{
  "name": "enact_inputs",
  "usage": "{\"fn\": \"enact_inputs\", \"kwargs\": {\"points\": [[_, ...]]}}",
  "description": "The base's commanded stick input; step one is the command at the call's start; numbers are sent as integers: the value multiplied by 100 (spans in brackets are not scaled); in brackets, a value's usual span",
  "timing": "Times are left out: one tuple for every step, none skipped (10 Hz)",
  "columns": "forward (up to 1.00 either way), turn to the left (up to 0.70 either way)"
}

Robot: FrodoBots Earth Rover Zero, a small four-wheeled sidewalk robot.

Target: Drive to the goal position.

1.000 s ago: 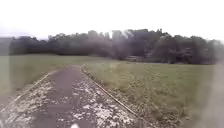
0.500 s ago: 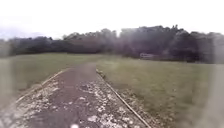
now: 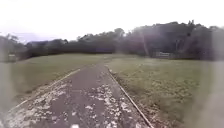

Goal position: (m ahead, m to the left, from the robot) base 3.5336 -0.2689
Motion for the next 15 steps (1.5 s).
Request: {"fn": "enact_inputs", "kwargs": {"points": [[70,33],[70,15],[70,7],[70,0],[70,0],[70,0],[70,0],[70,0],[70,0],[70,0],[70,0],[70,0],[70,0],[70,0],[70,0]]}}
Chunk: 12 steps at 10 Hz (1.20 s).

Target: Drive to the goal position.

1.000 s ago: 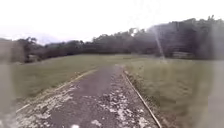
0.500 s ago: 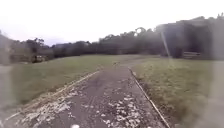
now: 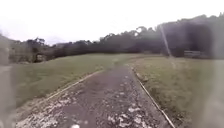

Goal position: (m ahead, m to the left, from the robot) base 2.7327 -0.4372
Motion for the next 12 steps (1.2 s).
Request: {"fn": "enact_inputs", "kwargs": {"points": [[70,0],[70,0],[70,0],[70,0],[70,0],[70,0],[70,0],[70,0],[70,0],[70,0],[70,0],[70,-1]]}}
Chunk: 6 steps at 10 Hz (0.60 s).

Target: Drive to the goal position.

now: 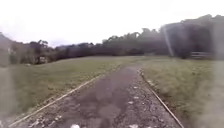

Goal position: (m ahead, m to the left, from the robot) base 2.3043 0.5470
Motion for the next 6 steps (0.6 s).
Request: {"fn": "enact_inputs", "kwargs": {"points": [[70,-2],[70,0],[70,0],[70,-1],[70,0],[70,-1]]}}
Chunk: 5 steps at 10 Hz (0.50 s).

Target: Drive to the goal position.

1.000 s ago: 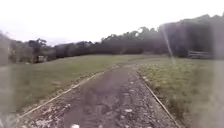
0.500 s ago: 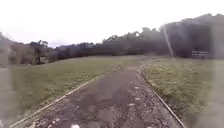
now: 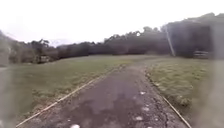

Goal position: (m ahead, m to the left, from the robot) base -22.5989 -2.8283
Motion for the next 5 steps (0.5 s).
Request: {"fn": "enact_inputs", "kwargs": {"points": [[70,-1],[70,-2],[70,-1],[70,0],[70,0]]}}
